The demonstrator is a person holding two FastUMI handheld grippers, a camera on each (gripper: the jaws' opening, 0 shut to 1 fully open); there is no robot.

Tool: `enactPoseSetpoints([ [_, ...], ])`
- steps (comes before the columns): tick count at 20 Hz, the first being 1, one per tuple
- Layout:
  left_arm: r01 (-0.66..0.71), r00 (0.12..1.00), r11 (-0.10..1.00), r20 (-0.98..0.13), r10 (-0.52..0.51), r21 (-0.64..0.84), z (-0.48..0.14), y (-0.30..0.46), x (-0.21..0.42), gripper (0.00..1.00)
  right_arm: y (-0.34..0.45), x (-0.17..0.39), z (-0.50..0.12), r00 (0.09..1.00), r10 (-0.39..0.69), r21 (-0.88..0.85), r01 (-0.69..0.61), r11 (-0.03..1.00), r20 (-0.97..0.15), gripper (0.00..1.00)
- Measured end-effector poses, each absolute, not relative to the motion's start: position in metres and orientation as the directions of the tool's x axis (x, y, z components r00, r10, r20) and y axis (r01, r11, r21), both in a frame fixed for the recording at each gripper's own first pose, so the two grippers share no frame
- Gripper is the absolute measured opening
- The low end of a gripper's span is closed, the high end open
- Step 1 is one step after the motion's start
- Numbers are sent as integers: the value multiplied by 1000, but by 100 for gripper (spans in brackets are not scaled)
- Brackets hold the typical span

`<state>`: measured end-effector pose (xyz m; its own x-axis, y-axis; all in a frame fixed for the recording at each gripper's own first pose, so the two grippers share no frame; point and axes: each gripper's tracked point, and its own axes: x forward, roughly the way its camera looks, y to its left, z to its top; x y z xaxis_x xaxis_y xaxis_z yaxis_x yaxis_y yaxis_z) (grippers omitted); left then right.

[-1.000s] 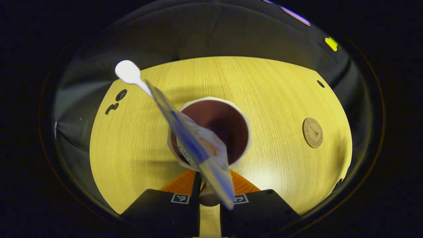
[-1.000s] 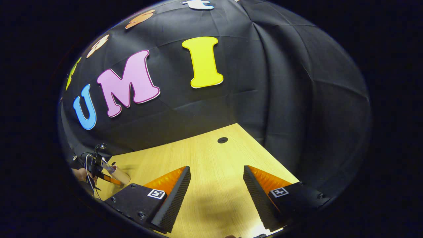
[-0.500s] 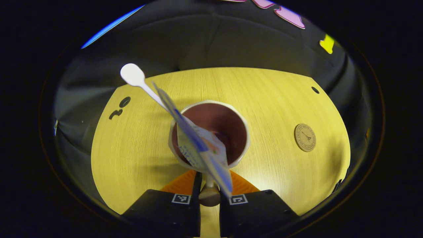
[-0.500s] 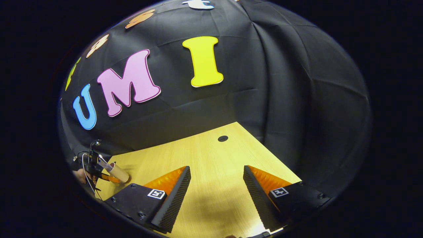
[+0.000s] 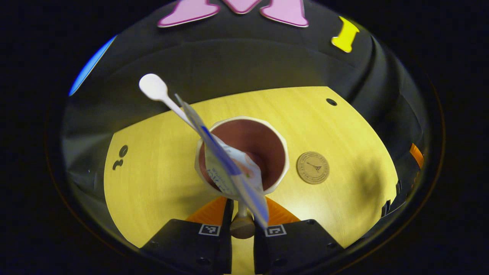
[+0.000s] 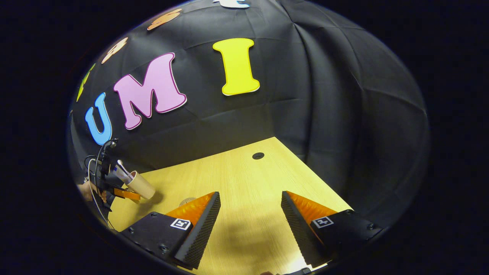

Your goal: Put the toothbrush and toothpaste on the desktop into the cup, then pick up the cup and place it on the coaster on the desktop.

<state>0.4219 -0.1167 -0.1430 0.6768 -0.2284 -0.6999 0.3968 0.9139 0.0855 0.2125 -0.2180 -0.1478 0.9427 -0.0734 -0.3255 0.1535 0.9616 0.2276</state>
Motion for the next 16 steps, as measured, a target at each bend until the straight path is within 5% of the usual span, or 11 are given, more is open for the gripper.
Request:
enactPoseSetpoints([
  [16, 580, 541, 809, -785, -300, 91, -193, -245, 413, 27, -249, 190, -159, 938, -139, 299, 239, 924, -319, 98],
])
